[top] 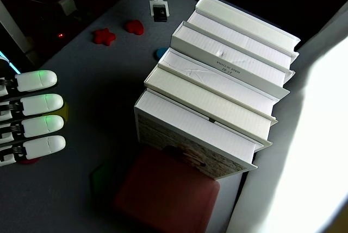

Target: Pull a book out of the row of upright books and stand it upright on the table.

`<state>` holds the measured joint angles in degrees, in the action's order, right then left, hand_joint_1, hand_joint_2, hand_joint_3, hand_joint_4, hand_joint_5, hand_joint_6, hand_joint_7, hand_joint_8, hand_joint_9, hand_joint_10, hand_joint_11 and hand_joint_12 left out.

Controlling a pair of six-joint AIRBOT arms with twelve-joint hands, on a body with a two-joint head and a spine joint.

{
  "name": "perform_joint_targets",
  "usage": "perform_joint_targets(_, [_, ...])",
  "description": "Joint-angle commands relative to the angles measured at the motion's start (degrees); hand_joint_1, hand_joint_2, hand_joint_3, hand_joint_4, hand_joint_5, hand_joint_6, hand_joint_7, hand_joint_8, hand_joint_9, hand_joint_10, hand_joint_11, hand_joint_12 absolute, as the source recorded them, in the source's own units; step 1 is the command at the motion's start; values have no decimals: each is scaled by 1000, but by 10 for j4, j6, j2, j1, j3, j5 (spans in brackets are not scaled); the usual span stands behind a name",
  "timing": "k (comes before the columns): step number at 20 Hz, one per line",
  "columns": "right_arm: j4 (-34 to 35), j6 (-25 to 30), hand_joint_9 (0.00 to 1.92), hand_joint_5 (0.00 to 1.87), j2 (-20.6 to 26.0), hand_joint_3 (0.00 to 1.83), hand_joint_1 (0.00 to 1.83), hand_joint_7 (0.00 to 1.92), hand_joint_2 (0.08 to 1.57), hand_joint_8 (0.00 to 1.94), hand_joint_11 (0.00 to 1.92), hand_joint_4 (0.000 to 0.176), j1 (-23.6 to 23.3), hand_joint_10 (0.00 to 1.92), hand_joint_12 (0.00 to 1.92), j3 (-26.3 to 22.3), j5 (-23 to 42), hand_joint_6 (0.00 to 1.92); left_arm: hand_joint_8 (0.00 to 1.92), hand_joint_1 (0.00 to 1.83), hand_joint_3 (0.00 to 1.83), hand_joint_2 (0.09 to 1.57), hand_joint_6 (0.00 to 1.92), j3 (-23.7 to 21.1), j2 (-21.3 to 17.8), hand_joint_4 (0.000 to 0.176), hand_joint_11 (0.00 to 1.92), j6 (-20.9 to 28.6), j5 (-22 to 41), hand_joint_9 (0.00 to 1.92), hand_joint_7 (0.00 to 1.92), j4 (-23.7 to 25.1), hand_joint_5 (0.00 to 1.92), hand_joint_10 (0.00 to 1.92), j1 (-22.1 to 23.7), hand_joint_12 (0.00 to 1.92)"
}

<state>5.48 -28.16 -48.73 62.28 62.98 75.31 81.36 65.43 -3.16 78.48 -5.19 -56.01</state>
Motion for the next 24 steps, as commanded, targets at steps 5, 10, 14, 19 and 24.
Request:
perform_joint_targets(5, [9, -4, 0, 47, 2, 7, 798, 0, 1353, 0, 0, 0, -20, 202, 1022, 1, 69, 15, 6, 399, 0, 1372, 5, 1, -1, 0, 0, 3, 70, 0, 27, -15, 125, 0, 5, 114])
perform_joint_targets(10, [-44, -27, 0, 5, 1, 3, 808, 0, 1406, 0, 0, 0, -106, 33, 867, 14, -13, 4, 0, 367, 0, 1377, 1, 0, -3, 10, 0, 3, 71, 0, 0, -17, 110, 0, 4, 114])
perform_joint_targets(14, [-88, -33, 0, 0, -13, 1, 779, 0, 1416, 0, 0, 0, -182, 0, 38, 37, -95, 0, 0, 389, 0, 1364, 3, 1, -4, 20, 0, 3, 70, 0, 0, -18, 125, 0, 2, 67])
perform_joint_targets(19, [-141, -58, 0, 38, -40, 0, 218, 0, 1397, 0, 0, 16, -284, 0, 0, 63, -212, 14, 0, 406, 0, 1359, 3, 1, -4, 27, 10, 3, 71, 0, 6, -23, 148, 0, -3, 9])
perform_joint_targets(24, [-178, -58, 0, 278, -85, 0, 154, 0, 1379, 0, 0, 0, -355, 0, 0, 100, -298, 106, 4, 413, 0, 1348, 3, 1, -2, 40, 34, 3, 74, 0, 19, -30, 155, 0, -8, 32])
